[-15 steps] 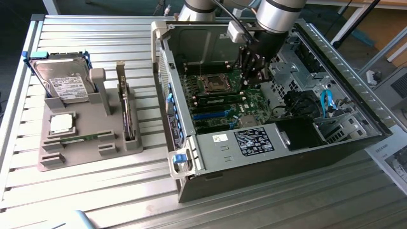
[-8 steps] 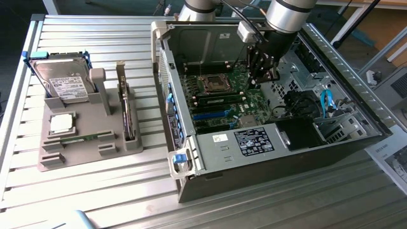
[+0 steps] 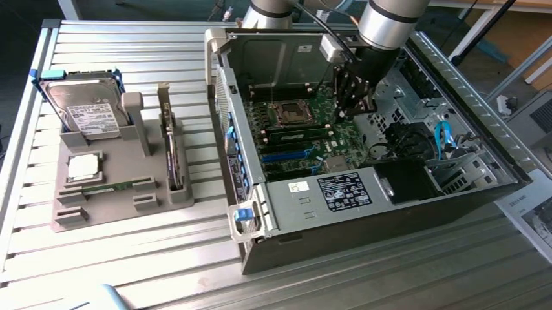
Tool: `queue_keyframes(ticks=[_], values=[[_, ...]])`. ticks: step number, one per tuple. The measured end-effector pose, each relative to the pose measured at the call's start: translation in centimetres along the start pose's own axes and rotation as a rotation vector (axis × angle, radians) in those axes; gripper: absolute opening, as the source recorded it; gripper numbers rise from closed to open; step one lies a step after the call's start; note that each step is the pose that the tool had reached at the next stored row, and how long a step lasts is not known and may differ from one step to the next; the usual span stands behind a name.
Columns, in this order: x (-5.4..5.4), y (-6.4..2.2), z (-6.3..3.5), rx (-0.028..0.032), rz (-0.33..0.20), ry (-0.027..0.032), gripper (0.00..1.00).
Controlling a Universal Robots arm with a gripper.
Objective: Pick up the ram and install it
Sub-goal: 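Press down the ram until it locks into place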
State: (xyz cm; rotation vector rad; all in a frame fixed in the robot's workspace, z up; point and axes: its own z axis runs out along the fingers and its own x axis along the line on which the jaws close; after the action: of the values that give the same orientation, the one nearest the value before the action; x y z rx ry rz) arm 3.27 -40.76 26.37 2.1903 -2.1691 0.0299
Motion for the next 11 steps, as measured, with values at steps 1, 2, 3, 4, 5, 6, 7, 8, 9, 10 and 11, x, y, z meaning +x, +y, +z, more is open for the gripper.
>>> queue_keyframes(ticks=[1,2,3,4,5,6,7,8,9,10,11], values=[[0.0,-0.01,0.27,0.0000,0.000,0.0001,0.11],[0.0,-0.01,0.60,0.0000,0.000,0.0001,0.11],[-0.1,-0.02,0.99,0.0000,0.000,0.0001,0.11],[-0.1,-0.03,1.22,0.0000,0.000,0.0000,0.11],[-0.1,-0.04,1.54,0.0000,0.000,0.0001,0.11],[-0.1,-0.04,1.55,0.0000,0.000,0.0002,0.11],[-0.1,-0.04,1.56,0.0000,0.000,0.0001,0.11],[-0.1,-0.04,1.56,0.0000,0.000,0.0002,0.11],[-0.1,-0.04,1.57,0.0000,0.000,0.0003,0.11],[-0.2,-0.04,1.63,0.0000,0.000,0.0003,0.11],[-0.3,-0.04,1.70,0.0000,0.000,0.0001,0.11]])
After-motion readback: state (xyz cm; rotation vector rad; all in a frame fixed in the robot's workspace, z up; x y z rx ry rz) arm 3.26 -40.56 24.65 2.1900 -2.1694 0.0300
